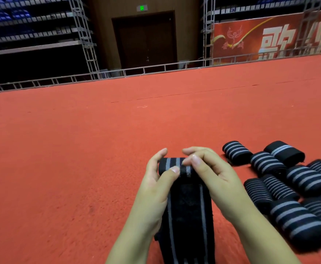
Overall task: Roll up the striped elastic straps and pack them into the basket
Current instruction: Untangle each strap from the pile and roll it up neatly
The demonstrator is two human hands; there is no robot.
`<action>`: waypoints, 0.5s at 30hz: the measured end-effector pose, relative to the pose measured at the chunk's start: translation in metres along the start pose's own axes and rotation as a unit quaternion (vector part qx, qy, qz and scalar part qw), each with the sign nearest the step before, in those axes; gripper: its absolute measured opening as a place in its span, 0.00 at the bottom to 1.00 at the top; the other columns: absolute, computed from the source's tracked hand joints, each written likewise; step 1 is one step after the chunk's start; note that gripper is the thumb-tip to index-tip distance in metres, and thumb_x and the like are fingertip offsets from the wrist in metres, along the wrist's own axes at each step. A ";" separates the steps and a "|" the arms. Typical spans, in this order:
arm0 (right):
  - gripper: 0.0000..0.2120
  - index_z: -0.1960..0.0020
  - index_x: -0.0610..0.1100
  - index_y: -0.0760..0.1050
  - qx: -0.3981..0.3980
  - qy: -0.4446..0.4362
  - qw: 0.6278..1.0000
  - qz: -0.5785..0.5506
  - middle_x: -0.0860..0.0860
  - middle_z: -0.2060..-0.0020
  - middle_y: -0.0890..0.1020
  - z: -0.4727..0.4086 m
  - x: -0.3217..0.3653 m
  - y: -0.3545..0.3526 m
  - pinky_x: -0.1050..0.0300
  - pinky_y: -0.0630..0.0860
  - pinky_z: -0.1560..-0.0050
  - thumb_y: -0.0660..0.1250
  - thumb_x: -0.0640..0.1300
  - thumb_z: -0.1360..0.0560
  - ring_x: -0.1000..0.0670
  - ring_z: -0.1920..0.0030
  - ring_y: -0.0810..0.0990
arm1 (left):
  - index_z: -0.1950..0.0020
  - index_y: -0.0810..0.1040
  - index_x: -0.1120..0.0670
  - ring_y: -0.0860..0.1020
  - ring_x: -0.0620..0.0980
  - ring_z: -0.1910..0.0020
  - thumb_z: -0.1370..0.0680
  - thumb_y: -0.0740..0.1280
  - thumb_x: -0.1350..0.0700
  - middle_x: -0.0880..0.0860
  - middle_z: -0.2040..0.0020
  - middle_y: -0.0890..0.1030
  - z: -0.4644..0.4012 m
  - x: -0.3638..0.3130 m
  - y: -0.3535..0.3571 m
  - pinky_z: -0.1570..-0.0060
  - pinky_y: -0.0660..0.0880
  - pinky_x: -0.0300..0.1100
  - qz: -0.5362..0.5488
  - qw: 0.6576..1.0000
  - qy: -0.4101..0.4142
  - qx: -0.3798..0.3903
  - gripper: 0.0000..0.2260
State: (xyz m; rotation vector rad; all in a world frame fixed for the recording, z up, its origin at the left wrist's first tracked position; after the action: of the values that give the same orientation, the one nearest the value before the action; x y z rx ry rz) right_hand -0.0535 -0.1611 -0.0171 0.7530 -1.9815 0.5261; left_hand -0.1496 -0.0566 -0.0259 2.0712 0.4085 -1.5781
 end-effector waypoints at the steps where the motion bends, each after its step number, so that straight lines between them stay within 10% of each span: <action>1: 0.16 0.50 0.54 0.80 -0.011 0.030 0.999 0.000 0.57 0.46 0.80 0.000 -0.001 -0.001 0.64 0.72 0.44 0.66 0.61 0.32 0.59 0.43 0.78 | 0.35 0.72 0.43 0.83 0.46 0.55 0.31 0.66 0.54 0.50 0.53 0.84 0.000 -0.001 -0.001 0.59 0.77 0.36 -0.003 1.000 0.008 0.004 0.24; 7: 0.20 0.40 0.41 0.77 0.094 0.183 0.969 -0.136 0.44 0.47 0.84 0.003 -0.003 -0.012 0.45 0.77 0.42 0.69 0.48 0.30 0.44 0.45 0.82 | 0.31 0.65 0.38 0.83 0.50 0.56 0.30 0.66 0.60 0.53 0.55 0.85 0.000 -0.008 -0.008 0.59 0.78 0.39 -0.046 0.997 0.011 0.059 0.30; 15: 0.14 0.48 0.40 0.77 -0.008 0.045 0.994 -0.096 0.49 0.56 0.85 0.005 0.009 -0.015 0.59 0.78 0.50 0.71 0.40 0.33 0.52 0.52 0.83 | 0.27 0.54 0.34 0.81 0.44 0.46 0.30 0.69 0.55 0.43 0.49 0.84 -0.006 -0.006 -0.007 0.49 0.77 0.41 -0.065 0.993 -0.014 0.102 0.37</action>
State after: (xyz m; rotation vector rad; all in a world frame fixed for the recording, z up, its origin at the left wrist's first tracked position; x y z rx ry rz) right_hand -0.0496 -0.1777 -0.0106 0.8846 -1.8056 0.4214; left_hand -0.1501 -0.0469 -0.0206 2.2104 0.3935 -1.7879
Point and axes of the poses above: each hand's wrist, its own z-axis away from the middle knuckle, its own y-axis out of the palm, x = y × z, the point moved 1 cm from there along -z, towards the middle knuckle
